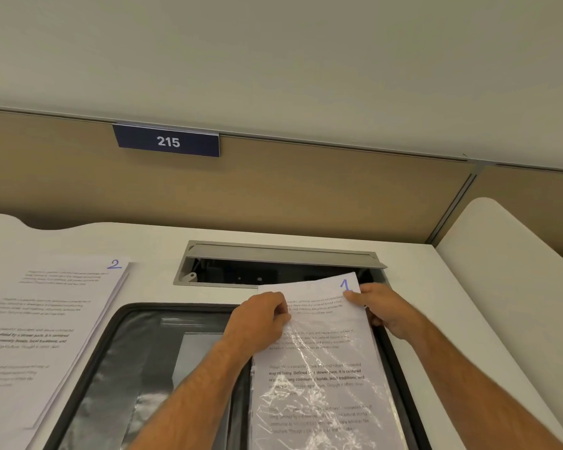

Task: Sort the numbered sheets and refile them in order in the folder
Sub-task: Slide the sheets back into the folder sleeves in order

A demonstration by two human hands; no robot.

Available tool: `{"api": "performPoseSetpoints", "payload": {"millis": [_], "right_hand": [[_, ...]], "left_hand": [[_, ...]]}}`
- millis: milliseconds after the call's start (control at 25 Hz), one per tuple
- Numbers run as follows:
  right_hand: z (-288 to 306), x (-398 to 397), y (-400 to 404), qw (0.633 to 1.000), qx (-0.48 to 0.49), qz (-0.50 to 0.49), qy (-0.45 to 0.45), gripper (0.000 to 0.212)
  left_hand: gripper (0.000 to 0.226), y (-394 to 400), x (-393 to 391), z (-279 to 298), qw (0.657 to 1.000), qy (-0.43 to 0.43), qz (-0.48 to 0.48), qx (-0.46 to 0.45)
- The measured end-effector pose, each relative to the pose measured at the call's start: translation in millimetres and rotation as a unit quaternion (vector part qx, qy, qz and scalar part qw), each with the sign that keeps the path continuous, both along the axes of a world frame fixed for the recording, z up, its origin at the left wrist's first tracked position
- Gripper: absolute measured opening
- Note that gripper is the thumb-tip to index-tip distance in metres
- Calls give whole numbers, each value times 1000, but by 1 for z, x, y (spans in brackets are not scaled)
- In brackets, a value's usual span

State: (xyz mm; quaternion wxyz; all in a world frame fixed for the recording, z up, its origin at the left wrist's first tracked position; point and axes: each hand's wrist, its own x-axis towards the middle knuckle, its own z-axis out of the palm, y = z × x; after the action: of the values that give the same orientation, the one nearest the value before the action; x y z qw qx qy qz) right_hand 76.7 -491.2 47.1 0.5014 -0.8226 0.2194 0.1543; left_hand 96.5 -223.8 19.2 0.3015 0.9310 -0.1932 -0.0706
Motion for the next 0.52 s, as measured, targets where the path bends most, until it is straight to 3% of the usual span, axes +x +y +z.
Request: {"api": "performPoseSetpoints", "payload": {"millis": [240,400,520], "right_hand": [[7,-1,1,966,-176,143,122,22],[13,-2,18,974,-174,142,-29,20],[12,-5,29,947,-246,201,-53,33]], "left_hand": [[14,-1,-9,-6,1000,-20,18,0],[38,17,-17,-16,998,-60,16,21],[72,53,-29,-25,991,-85,41,93]]}}
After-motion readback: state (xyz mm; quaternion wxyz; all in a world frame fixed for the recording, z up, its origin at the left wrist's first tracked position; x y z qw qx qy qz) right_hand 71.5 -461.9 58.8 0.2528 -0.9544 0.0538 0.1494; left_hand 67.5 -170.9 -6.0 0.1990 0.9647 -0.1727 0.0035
